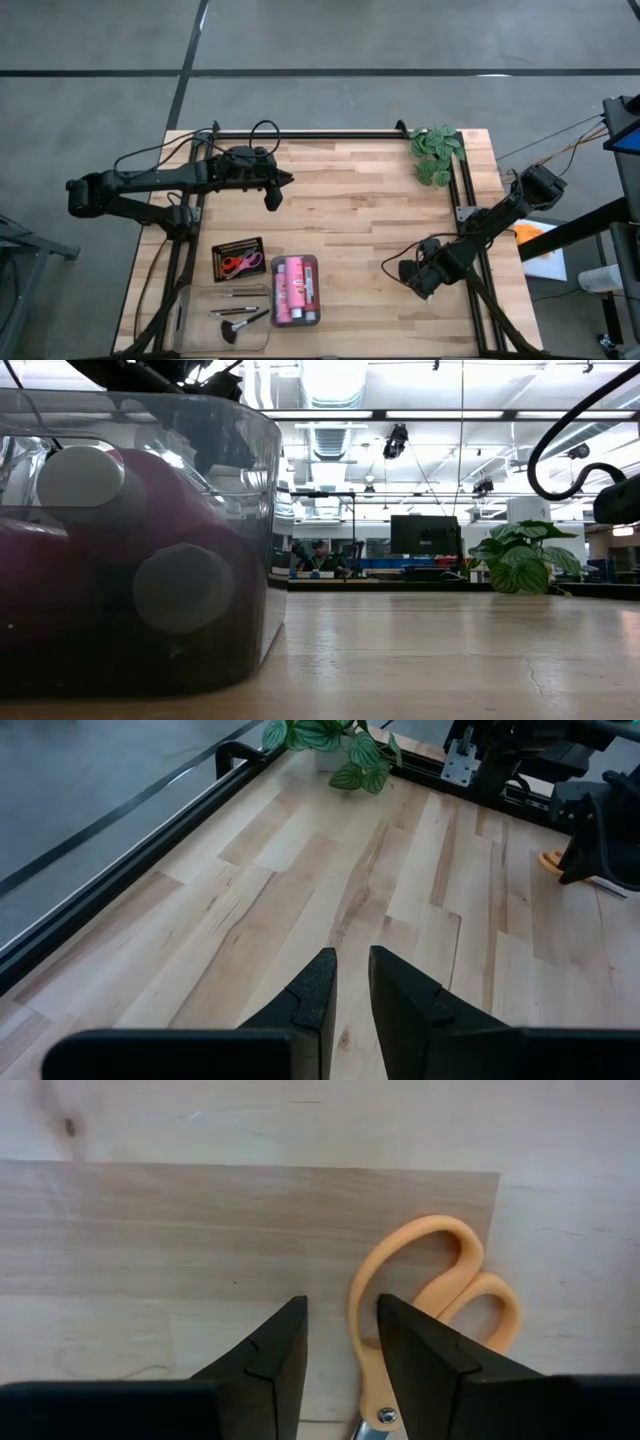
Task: Pick & Place Paint Supplies
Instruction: Put the yellow scissors into the black bin
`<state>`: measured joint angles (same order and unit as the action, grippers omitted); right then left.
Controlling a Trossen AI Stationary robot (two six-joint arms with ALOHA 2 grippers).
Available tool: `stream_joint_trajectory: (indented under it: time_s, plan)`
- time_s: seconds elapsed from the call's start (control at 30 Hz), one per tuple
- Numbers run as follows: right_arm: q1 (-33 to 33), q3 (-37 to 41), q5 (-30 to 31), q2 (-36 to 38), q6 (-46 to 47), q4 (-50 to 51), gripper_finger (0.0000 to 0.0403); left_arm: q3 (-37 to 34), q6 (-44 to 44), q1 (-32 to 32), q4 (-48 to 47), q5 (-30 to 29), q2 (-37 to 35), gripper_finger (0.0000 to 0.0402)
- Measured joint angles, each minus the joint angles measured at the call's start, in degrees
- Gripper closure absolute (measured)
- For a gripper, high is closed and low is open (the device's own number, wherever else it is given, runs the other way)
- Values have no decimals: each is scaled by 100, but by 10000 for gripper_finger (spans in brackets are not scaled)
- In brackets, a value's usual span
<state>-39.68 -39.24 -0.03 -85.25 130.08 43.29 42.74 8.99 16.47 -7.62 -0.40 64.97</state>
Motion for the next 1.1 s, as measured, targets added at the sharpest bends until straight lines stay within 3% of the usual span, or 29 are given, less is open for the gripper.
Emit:
stream_joint_trajectory:
  time_s: [0.2,0.43,0.77,1.0,1.1]
  plan:
    - [-2,1,-2,-4,-5,21,293,0,0,0,0,0,0,336]
    - [-7,3,14,-5,-131,43,384,0,2,0,0,0,0,336]
    - [-9,17,177,93,-130,19,391,0,2,0,0,0,0,336]
    - [-6,-29,1387,745,-193,-42,392,0,4,0,-2,-1,0,336]
    - [5,-29,2189,1159,-299,-50,392,0,4,-2,-2,0,0,336]
